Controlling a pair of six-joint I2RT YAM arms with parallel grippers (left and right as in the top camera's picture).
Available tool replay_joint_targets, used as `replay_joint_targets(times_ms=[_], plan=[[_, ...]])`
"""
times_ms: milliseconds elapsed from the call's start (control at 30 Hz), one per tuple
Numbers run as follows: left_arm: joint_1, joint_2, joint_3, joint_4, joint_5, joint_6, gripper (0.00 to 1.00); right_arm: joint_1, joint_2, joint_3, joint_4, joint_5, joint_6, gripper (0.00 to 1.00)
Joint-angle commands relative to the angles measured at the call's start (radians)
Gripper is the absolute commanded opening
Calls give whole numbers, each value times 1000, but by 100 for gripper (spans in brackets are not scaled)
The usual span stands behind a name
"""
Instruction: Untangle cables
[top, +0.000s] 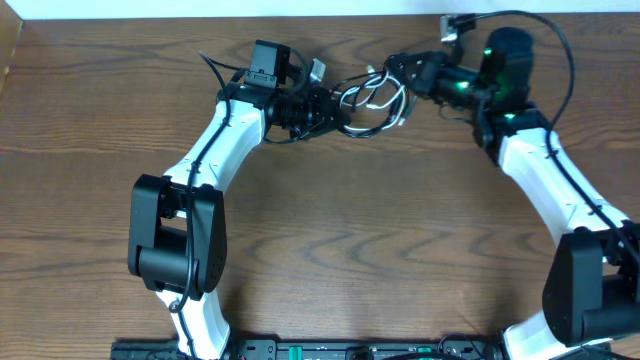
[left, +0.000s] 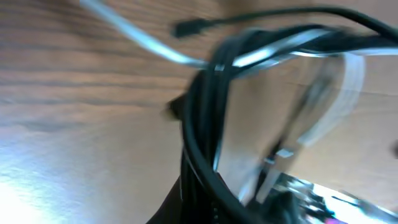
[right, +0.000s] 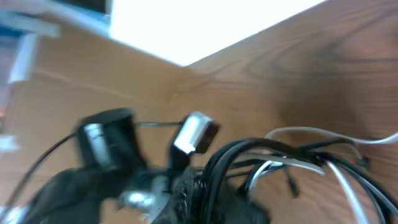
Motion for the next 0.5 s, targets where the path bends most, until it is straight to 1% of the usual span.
replay_joint_targets(times_ms=[0, 167, 200, 333, 467], plan=[[-9, -19, 6, 0, 185, -88, 8, 49, -19, 11, -35, 252, -63, 1], [-9, -19, 6, 0, 292, -113, 7, 98, -19, 11, -52, 394, -80, 1], [-9, -19, 6, 0, 324, -127, 7, 109, -19, 11, -63, 446, -79, 1], [-10, -19, 6, 3, 385, -134, 8, 128, -17, 11, -101, 561, -78, 1], [-14, -19, 6, 5, 413, -142, 8, 144, -9, 11, -108, 616, -55, 1]])
